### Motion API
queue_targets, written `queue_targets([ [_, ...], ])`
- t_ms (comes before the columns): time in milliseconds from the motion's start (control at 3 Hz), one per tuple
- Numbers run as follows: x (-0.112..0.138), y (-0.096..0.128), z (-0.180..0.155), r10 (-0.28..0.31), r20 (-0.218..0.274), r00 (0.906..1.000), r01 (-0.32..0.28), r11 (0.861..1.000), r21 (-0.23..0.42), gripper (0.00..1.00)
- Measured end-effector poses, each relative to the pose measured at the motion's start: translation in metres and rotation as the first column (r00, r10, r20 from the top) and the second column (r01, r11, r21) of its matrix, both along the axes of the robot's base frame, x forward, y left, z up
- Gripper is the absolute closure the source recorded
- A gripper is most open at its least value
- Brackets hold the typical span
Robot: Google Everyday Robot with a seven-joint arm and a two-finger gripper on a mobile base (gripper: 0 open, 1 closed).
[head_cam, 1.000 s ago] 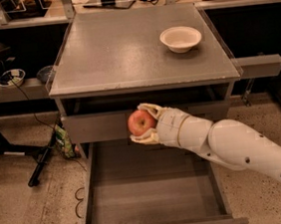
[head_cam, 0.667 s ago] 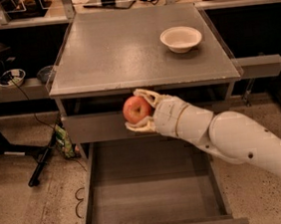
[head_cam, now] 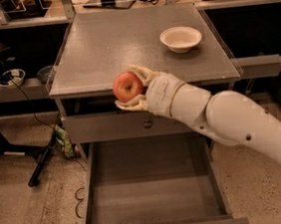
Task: Pick apple from middle drawer and place on counter
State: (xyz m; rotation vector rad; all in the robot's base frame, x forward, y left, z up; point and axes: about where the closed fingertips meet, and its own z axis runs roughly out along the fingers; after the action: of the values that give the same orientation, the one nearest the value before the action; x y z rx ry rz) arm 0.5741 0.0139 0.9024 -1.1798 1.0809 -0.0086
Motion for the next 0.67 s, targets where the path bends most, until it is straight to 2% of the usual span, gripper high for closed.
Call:
queue_targets([
  [333,0.017,0.004,0.014,-0.002,0.014,0.9999,0.002,1.000,0.005,1.00],
  [667,0.044,0.007,0.013,-0.016,-0.039,0.9991,0.016,1.000,-0.011,1.00],
])
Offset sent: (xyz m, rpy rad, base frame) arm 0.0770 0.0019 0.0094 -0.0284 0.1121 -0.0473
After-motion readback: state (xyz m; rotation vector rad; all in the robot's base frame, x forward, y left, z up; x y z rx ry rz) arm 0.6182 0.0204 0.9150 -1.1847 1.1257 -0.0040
